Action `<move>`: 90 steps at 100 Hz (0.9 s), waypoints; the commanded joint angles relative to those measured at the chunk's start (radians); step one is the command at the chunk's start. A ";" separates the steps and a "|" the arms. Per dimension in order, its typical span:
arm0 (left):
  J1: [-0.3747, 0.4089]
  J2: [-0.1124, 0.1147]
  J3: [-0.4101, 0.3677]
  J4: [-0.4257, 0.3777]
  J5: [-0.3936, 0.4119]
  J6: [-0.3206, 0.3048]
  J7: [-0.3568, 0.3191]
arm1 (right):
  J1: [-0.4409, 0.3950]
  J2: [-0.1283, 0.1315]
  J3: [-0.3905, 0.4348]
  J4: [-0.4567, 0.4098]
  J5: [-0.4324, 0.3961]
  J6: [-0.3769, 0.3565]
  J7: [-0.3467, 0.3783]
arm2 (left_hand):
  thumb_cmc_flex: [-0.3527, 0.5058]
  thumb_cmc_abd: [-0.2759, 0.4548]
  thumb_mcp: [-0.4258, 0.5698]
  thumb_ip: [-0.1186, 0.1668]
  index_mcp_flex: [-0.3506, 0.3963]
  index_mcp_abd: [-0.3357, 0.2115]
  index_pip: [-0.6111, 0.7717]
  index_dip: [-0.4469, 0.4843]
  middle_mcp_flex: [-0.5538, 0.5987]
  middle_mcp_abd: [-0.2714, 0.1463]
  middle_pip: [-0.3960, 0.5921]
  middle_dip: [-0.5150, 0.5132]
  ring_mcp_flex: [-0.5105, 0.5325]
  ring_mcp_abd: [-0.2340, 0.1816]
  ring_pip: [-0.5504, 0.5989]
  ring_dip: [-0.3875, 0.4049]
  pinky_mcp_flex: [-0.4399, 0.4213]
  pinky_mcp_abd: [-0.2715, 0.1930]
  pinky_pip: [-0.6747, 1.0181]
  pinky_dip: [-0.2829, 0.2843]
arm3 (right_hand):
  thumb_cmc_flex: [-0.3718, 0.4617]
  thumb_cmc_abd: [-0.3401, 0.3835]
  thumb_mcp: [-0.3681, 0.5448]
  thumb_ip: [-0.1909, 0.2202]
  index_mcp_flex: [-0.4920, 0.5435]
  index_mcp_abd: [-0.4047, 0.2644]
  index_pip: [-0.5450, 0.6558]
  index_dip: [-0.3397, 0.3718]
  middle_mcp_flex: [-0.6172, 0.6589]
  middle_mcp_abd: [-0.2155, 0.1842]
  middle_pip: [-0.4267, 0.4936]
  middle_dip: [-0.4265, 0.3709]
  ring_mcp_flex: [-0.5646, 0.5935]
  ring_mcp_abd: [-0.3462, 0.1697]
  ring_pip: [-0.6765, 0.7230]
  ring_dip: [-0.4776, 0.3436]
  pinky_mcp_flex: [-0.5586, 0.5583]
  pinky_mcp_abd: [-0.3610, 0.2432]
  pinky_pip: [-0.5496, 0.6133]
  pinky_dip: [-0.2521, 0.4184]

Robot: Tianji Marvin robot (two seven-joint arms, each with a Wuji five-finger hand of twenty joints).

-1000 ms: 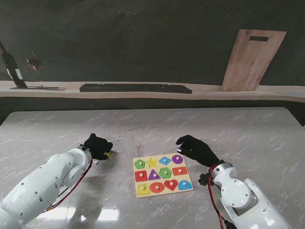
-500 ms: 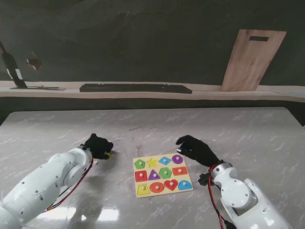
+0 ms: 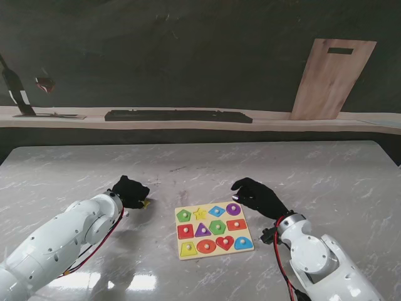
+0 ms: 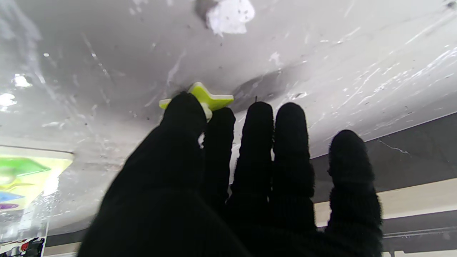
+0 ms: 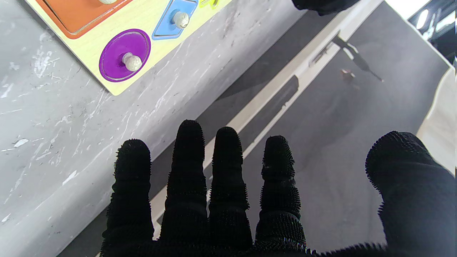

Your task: Fit puzzle pieces into a puzzle board

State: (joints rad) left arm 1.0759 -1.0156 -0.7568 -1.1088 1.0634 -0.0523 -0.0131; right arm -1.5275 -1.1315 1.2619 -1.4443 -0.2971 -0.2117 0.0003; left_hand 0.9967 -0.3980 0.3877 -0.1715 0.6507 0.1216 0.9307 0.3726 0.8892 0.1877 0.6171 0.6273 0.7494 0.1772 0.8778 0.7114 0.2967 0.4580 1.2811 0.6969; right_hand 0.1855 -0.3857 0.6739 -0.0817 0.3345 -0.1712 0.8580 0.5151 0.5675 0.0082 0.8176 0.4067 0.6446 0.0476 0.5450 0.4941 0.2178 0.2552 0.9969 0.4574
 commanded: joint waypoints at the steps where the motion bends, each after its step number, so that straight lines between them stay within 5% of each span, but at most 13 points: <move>1: 0.001 -0.004 0.006 0.007 -0.005 0.001 -0.002 | -0.007 -0.003 -0.002 -0.003 -0.004 0.001 -0.001 | 0.039 -0.009 0.065 -0.014 0.040 -0.043 0.051 0.002 0.029 0.002 0.013 0.023 0.034 0.020 0.026 -0.009 0.005 -0.083 0.031 0.007 | 0.007 0.022 -0.022 0.036 0.016 -0.006 -0.011 -0.013 0.017 -0.019 0.017 0.008 0.014 -0.003 0.014 0.005 -0.005 0.008 0.022 0.011; 52: 0.020 -0.011 -0.029 -0.006 -0.013 -0.037 0.036 | -0.008 -0.003 -0.001 -0.004 -0.004 -0.001 -0.002 | -0.139 -0.131 0.423 -0.006 0.068 -0.080 0.167 0.016 0.095 -0.004 0.109 0.139 0.075 0.000 0.104 0.011 0.039 -0.094 0.074 0.022 | 0.008 0.022 -0.021 0.036 0.016 -0.006 -0.011 -0.013 0.018 -0.018 0.017 0.008 0.015 -0.002 0.014 0.006 -0.005 0.008 0.022 0.011; 90: 0.027 -0.018 -0.044 -0.031 -0.032 -0.071 0.044 | -0.006 -0.003 -0.003 -0.003 -0.002 0.001 0.000 | -0.183 -0.165 0.517 0.010 0.076 -0.087 0.207 0.023 0.104 0.001 0.134 0.184 0.073 0.012 0.126 0.029 0.032 -0.080 0.077 0.028 | 0.008 0.022 -0.022 0.036 0.016 -0.006 -0.010 -0.013 0.017 -0.019 0.017 0.008 0.015 -0.002 0.014 0.006 -0.005 0.008 0.022 0.011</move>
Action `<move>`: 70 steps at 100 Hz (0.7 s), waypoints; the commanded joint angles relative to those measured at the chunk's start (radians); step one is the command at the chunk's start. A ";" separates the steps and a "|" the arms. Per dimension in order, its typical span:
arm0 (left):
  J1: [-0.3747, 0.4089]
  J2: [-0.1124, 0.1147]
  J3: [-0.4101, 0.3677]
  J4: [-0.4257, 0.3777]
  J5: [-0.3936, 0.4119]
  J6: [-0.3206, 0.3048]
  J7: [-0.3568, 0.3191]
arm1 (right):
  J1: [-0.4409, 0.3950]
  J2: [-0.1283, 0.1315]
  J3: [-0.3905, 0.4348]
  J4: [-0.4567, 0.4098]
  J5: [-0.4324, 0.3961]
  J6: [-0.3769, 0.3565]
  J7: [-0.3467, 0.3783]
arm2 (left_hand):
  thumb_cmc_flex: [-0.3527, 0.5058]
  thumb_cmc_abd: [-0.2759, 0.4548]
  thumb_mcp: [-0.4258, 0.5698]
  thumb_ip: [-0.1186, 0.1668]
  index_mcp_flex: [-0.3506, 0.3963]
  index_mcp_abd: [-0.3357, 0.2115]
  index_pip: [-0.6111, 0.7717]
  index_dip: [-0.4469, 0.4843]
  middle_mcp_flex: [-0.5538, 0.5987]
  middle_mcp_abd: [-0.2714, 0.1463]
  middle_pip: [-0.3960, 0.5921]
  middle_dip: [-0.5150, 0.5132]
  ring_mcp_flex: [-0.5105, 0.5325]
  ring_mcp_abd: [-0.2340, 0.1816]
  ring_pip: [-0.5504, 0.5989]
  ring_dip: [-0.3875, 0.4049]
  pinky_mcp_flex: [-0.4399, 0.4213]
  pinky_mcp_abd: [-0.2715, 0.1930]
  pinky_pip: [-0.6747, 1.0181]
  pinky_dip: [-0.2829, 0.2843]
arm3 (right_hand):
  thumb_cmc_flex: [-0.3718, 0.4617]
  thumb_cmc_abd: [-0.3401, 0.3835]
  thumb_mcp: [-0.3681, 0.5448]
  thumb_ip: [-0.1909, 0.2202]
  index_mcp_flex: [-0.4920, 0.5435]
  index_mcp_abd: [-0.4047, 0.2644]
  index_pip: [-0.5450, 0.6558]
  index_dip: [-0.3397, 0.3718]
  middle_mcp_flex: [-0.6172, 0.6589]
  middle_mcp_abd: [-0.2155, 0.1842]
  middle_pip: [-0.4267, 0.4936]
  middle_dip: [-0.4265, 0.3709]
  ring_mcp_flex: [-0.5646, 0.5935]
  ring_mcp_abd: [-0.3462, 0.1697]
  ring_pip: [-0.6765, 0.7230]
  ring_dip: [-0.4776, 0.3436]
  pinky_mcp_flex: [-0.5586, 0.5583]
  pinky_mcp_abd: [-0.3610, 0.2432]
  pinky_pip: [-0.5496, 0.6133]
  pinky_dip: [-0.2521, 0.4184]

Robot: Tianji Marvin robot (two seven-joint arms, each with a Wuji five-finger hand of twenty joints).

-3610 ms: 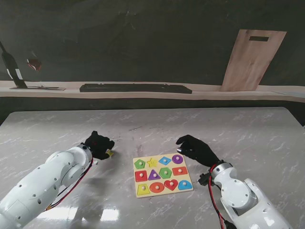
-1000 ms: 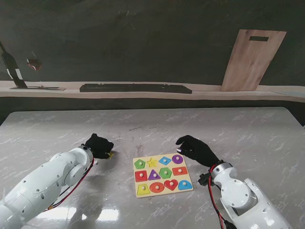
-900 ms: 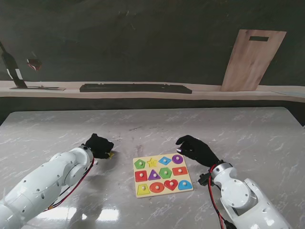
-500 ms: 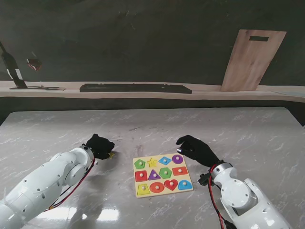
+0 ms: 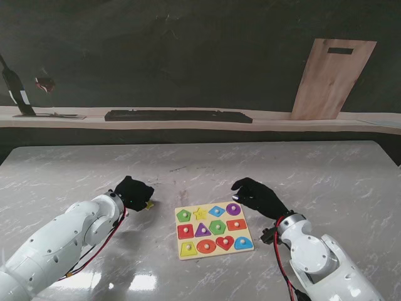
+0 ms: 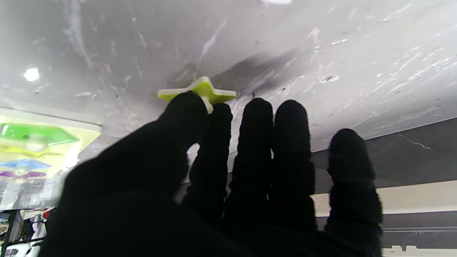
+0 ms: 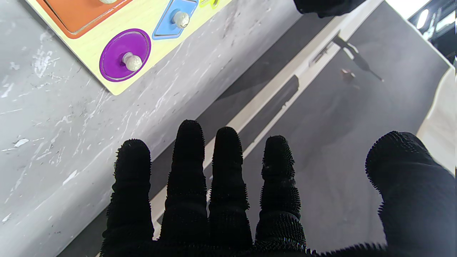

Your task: Fit puzzle pieces into a puzzle board

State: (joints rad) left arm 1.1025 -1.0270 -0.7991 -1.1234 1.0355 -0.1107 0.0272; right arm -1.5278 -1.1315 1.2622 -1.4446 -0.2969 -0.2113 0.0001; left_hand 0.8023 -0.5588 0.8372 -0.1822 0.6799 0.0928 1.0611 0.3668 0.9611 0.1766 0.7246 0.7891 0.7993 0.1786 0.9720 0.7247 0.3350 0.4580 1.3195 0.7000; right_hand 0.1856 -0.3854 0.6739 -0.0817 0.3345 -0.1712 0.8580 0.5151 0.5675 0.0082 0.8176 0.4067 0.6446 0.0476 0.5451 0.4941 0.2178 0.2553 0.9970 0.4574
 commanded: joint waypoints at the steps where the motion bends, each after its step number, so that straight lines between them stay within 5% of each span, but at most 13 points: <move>1: 0.000 -0.007 -0.002 -0.017 -0.004 -0.014 0.004 | -0.006 -0.003 -0.003 -0.002 -0.003 0.001 0.001 | 0.011 -0.004 0.068 0.021 0.046 -0.058 0.078 0.029 0.033 0.012 0.027 0.023 0.023 0.011 0.033 0.016 -0.006 -0.079 0.039 0.025 | 0.008 0.022 -0.022 0.036 0.016 -0.006 -0.010 -0.013 0.017 -0.019 0.017 0.008 0.015 -0.002 0.014 0.006 -0.005 0.008 0.022 0.011; 70: -0.062 -0.050 0.072 -0.021 -0.144 -0.133 0.038 | -0.020 -0.002 0.005 -0.008 0.000 -0.027 -0.003 | -0.002 0.001 0.099 0.038 0.030 -0.055 0.095 0.034 0.018 0.021 0.040 0.057 0.009 0.021 0.052 0.039 -0.012 -0.065 0.032 0.028 | 0.008 0.023 -0.023 0.036 0.017 -0.005 -0.011 -0.014 0.019 -0.020 0.017 0.008 0.016 -0.003 0.014 0.005 -0.005 0.007 0.022 0.011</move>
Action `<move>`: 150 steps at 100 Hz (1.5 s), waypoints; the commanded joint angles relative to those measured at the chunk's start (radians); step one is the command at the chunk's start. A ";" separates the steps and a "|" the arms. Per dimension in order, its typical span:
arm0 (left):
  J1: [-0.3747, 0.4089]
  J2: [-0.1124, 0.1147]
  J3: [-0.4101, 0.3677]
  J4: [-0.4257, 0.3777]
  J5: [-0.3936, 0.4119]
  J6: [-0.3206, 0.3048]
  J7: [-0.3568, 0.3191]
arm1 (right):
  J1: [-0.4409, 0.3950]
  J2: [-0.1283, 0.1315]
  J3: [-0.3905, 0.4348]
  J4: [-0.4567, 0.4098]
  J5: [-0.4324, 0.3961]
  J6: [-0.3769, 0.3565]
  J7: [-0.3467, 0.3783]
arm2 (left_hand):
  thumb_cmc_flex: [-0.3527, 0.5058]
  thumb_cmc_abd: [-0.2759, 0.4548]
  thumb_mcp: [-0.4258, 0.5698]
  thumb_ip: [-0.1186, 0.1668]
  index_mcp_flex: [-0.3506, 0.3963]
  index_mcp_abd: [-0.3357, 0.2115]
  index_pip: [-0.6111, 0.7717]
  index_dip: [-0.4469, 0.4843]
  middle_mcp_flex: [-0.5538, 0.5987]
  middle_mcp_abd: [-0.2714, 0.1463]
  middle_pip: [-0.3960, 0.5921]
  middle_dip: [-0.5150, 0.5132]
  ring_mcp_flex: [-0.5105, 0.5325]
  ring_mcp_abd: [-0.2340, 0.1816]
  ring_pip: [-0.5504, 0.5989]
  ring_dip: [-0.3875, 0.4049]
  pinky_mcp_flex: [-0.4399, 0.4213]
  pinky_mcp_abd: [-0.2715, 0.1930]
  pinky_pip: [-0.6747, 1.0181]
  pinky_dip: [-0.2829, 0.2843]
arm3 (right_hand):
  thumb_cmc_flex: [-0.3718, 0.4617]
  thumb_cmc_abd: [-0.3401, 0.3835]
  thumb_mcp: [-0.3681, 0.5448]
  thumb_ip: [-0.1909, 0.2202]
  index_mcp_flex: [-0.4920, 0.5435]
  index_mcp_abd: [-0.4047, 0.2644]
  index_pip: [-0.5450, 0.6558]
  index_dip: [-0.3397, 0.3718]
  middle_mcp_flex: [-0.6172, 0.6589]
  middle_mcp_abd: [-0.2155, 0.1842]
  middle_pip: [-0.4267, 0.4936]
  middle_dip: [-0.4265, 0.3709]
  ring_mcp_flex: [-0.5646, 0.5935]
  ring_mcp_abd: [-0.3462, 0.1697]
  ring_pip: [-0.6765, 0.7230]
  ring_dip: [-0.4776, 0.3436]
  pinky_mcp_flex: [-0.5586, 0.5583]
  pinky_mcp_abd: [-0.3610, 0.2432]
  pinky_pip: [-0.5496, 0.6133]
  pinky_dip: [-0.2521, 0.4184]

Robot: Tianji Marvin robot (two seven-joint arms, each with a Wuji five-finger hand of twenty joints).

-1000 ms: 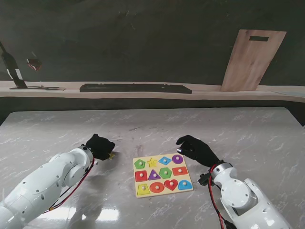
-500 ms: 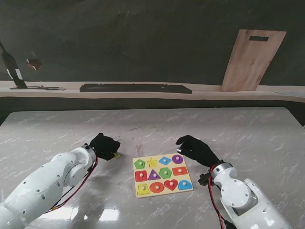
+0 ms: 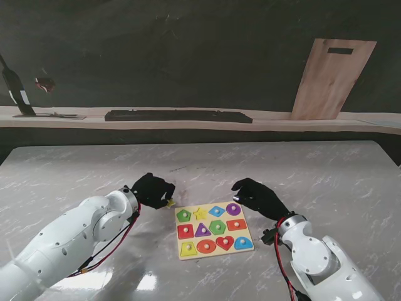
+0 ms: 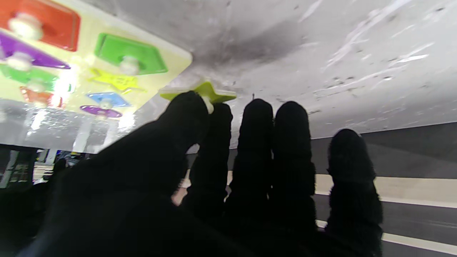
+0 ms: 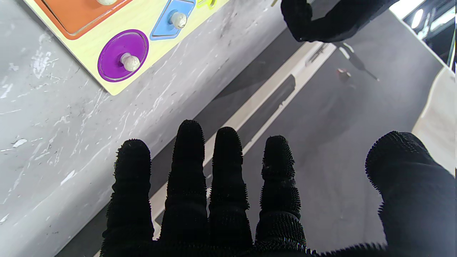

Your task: Fit puzzle pieces into a puzzle board

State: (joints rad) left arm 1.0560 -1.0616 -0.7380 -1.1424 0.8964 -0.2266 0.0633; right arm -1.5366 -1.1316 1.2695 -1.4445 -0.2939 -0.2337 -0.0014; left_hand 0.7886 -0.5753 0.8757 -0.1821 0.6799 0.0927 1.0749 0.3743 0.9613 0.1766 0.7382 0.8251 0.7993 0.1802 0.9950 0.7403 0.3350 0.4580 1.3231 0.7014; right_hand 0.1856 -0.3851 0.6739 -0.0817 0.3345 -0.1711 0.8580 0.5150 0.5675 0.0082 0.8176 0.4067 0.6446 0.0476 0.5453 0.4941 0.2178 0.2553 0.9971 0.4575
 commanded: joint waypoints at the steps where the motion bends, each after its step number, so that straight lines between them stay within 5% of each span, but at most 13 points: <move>1: -0.018 -0.016 0.013 -0.001 -0.008 -0.020 0.002 | -0.011 -0.002 -0.002 -0.009 -0.003 -0.005 -0.001 | 0.013 0.016 0.061 0.039 0.030 -0.055 0.081 0.027 0.017 0.022 0.027 0.022 0.009 0.019 0.029 0.024 -0.013 -0.065 0.028 0.026 | 0.008 0.022 -0.022 0.036 0.017 -0.005 -0.011 -0.014 0.019 -0.019 0.017 0.008 0.016 -0.003 0.013 0.005 -0.005 0.007 0.022 0.011; 54: -0.206 -0.083 0.227 0.181 -0.137 -0.187 0.054 | -0.011 -0.001 -0.007 -0.007 -0.006 -0.003 0.003 | 0.015 0.027 0.068 0.046 0.016 -0.064 0.086 0.036 0.001 0.027 0.038 0.059 -0.009 0.019 0.047 0.048 -0.024 -0.065 0.019 0.025 | 0.008 0.023 -0.023 0.036 0.017 -0.006 -0.011 -0.013 0.019 -0.020 0.017 0.008 0.016 -0.002 0.013 0.005 -0.005 0.007 0.021 0.011; 113: -0.364 -0.246 0.458 0.481 -0.266 -0.354 0.140 | -0.008 -0.002 -0.006 -0.004 -0.016 0.001 -0.005 | 0.024 0.034 0.051 0.049 0.011 -0.066 0.085 0.036 -0.004 0.024 0.051 0.085 -0.011 0.011 0.062 0.071 -0.025 -0.065 0.018 0.026 | 0.009 0.023 -0.023 0.036 0.017 -0.005 -0.012 -0.013 0.020 -0.020 0.017 0.008 0.017 -0.003 0.013 0.005 -0.004 0.006 0.022 0.011; 150: -0.371 -0.280 0.497 0.535 -0.301 -0.377 0.115 | -0.008 -0.002 -0.006 -0.005 -0.017 0.002 -0.006 | 0.022 0.034 0.052 0.050 0.011 -0.066 0.086 0.036 -0.004 0.024 0.056 0.093 -0.010 0.011 0.066 0.078 -0.023 -0.064 0.019 0.027 | 0.009 0.023 -0.023 0.036 0.017 -0.007 -0.012 -0.013 0.020 -0.019 0.017 0.008 0.018 -0.003 0.013 0.006 -0.003 0.007 0.022 0.011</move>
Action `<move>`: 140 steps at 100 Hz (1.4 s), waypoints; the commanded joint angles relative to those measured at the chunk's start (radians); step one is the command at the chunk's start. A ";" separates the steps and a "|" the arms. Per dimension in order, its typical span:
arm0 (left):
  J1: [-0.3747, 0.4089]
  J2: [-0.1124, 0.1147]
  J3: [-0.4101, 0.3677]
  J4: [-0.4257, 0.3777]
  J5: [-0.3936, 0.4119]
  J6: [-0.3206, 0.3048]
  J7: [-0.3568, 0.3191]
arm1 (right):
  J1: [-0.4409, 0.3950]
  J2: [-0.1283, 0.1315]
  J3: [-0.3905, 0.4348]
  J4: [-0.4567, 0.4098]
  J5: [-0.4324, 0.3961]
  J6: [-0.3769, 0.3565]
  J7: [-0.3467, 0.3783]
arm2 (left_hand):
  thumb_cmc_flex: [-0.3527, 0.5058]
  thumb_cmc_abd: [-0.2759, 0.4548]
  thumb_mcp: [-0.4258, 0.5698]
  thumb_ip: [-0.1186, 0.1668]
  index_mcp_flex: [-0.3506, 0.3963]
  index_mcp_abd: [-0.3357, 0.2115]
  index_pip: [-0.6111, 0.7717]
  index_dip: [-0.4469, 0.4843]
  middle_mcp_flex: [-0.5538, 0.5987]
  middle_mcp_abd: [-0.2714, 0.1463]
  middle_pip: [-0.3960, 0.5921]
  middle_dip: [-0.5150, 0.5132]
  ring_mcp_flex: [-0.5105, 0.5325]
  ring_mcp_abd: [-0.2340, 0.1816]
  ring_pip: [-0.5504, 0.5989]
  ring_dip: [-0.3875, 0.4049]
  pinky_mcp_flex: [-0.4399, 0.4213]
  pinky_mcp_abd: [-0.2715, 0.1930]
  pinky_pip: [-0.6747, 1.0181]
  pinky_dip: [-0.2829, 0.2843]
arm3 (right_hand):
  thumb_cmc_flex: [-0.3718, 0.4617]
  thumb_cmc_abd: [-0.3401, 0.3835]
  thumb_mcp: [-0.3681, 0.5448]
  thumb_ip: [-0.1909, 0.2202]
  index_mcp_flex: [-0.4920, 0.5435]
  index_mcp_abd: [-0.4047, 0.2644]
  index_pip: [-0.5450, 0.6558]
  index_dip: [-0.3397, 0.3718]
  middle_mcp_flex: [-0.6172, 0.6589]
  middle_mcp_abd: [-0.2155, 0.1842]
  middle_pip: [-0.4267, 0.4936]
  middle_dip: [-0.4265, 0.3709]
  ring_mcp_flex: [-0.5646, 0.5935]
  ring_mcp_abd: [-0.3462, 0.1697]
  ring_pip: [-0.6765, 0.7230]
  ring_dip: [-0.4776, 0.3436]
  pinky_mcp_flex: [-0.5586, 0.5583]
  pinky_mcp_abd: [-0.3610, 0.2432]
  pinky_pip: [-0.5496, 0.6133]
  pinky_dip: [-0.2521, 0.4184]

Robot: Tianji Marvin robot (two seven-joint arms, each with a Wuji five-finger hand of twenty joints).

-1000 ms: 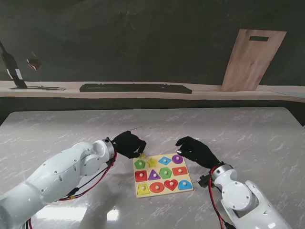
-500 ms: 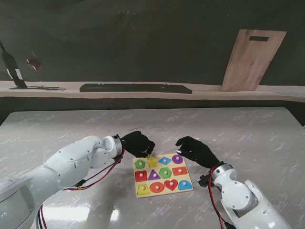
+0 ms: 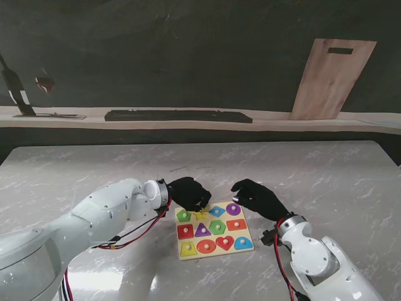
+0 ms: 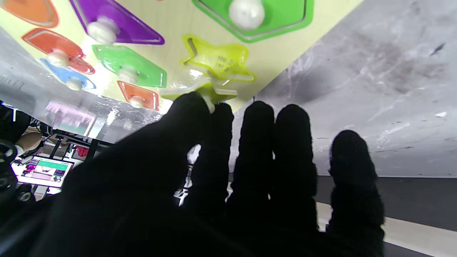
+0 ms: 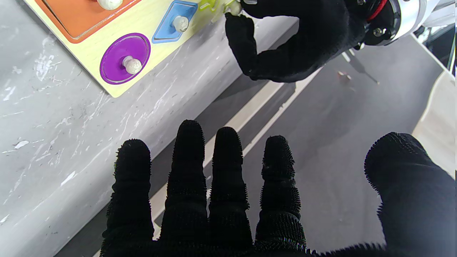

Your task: Fit puzzle pieces into a puzzle board

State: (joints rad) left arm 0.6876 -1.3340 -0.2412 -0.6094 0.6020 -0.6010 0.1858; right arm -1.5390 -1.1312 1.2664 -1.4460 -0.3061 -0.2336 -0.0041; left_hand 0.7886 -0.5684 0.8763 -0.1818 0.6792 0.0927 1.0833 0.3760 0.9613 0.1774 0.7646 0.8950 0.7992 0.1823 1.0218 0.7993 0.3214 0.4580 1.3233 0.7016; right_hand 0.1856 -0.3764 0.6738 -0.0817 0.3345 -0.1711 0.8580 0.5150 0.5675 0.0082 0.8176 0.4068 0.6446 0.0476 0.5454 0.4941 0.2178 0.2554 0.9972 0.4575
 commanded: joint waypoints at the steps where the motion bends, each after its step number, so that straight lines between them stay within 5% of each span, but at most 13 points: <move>1: -0.002 -0.007 0.001 0.002 -0.007 -0.003 -0.008 | -0.006 -0.002 -0.003 -0.003 -0.005 0.002 -0.004 | 0.022 0.027 0.052 0.049 0.012 -0.066 0.077 0.034 -0.004 0.023 0.030 0.023 -0.009 0.009 0.040 0.020 -0.009 -0.064 0.019 0.027 | 0.010 0.016 -0.023 0.036 0.019 -0.006 -0.011 -0.013 0.019 -0.019 0.016 0.008 0.018 -0.003 0.013 0.006 -0.003 0.007 0.022 0.011; 74: 0.019 0.017 -0.009 -0.053 -0.032 0.023 -0.081 | -0.004 -0.002 -0.002 -0.006 -0.003 0.010 0.001 | 0.024 0.030 0.045 0.045 0.009 -0.070 0.074 0.033 -0.007 0.018 0.074 0.075 -0.002 -0.001 0.081 0.058 -0.002 -0.059 0.024 0.029 | 0.009 0.015 -0.023 0.036 0.016 -0.007 -0.012 -0.013 0.019 -0.020 0.017 0.008 0.017 -0.002 0.013 0.006 -0.003 0.007 0.022 0.011; 140: -0.002 -0.023 0.020 0.037 -0.036 0.017 -0.041 | -0.001 -0.002 -0.004 -0.006 -0.005 0.013 0.002 | 0.055 0.064 -0.043 0.020 -0.010 -0.075 0.049 0.030 -0.029 0.006 0.065 0.069 -0.013 -0.004 0.064 0.060 -0.009 -0.064 0.019 0.028 | 0.008 0.015 -0.023 0.036 0.017 -0.006 -0.012 -0.013 0.020 -0.020 0.017 0.008 0.017 -0.002 0.013 0.006 -0.004 0.007 0.022 0.011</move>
State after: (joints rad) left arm 0.6918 -1.3519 -0.2217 -0.5760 0.5689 -0.5818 0.1444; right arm -1.5350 -1.1311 1.2663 -1.4471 -0.3081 -0.2226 -0.0027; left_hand 0.8001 -0.5451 0.8164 -0.1816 0.6785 0.0753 1.0838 0.3875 0.9495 0.1774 0.8115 0.9492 0.7986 0.1826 1.0664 0.8379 0.3218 0.4580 1.3233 0.7035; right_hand 0.1856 -0.3763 0.6737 -0.0817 0.3345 -0.1710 0.8580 0.5149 0.5675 0.0083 0.8176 0.4068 0.6446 0.0477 0.5454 0.4941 0.2178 0.2555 0.9975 0.4575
